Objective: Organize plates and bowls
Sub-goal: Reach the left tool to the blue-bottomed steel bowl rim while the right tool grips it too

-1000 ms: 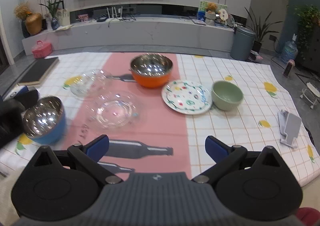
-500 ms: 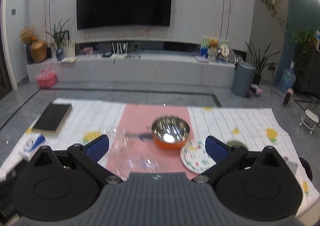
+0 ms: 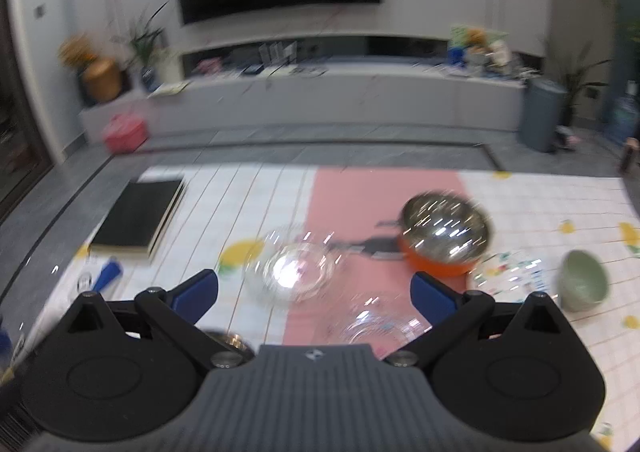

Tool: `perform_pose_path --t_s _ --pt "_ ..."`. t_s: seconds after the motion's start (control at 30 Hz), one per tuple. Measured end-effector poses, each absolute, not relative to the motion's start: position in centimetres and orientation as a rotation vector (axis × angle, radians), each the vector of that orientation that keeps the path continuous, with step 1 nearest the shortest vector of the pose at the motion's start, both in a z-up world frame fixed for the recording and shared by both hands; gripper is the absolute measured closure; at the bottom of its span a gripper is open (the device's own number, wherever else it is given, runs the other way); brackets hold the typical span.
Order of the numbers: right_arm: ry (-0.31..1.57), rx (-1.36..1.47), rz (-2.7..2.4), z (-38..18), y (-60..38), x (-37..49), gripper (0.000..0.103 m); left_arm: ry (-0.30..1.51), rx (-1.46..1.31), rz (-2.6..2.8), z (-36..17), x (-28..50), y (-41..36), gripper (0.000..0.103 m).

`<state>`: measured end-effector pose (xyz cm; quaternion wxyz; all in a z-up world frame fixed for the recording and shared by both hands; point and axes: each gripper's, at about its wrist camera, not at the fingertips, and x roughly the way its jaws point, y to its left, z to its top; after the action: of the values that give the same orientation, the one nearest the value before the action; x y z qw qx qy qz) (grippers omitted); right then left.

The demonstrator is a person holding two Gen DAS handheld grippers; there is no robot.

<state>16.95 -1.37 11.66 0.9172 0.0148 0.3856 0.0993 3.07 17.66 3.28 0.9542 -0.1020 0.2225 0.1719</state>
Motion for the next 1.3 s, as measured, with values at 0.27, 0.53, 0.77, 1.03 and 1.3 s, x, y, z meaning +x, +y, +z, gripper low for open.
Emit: perform_pose_path --t_s 0.27,0.53,0.77,1.03,1.3 --pt "0.928 0.122 0.323 4.9 -1.2 18.2 0.003 0.427 -0.288 0.238 0.7 4.1 18.1 0.013" --pt "0.988 0.171 0.356 2.4 -1.3 17.8 0.005 0.652 -0.267 0.286 -2.3 5.9 17.8 0.013" --pt "1.009 0.156 0.37 1.5 -0.7 17.5 0.017 0.754 -0.314 0.306 -3.5 7.0 18.7 0.013" --pt "1.041 0.166 0.365 0.8 -0.9 17.6 0.043 0.869 -0.343 0.345 -5.0 7.8 19.2 0.013" --pt "1.052 0.203 0.412 0.0 -0.6 17.3 0.072 0.966 -0.314 0.365 -6.9 8.6 18.8 0.045"
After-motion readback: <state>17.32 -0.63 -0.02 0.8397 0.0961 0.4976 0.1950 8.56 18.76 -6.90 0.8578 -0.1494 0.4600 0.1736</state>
